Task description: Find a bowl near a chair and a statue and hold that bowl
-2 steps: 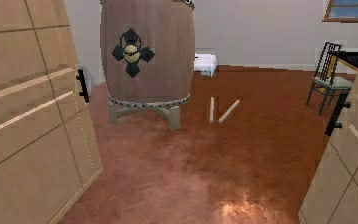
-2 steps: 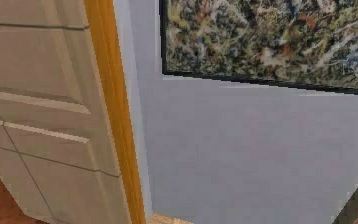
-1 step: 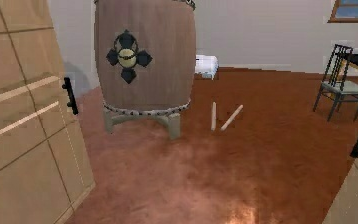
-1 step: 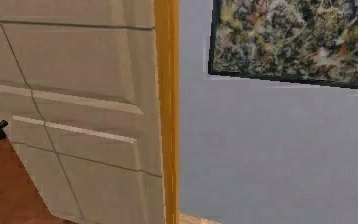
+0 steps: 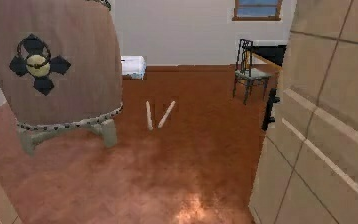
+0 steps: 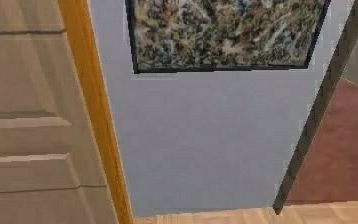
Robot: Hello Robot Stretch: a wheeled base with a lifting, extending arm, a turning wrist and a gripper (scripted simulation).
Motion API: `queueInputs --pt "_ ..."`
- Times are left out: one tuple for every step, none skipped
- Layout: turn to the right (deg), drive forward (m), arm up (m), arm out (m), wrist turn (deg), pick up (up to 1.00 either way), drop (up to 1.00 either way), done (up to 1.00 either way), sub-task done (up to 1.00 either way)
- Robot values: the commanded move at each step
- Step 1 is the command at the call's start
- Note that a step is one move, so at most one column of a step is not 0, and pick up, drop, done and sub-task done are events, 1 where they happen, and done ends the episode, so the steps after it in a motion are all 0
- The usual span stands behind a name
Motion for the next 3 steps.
queueInputs --pt "0.0 1.00 0.00 0.00 0.0 0.00 0.00 0.00 0.00" --pt "3.0 0.00 0.00 0.00 0.0 0.00 0.00 0.00 0.00" --pt "-45.0 0.00 0.00 0.00 0.0 0.00 0.00 0.00 0.00"
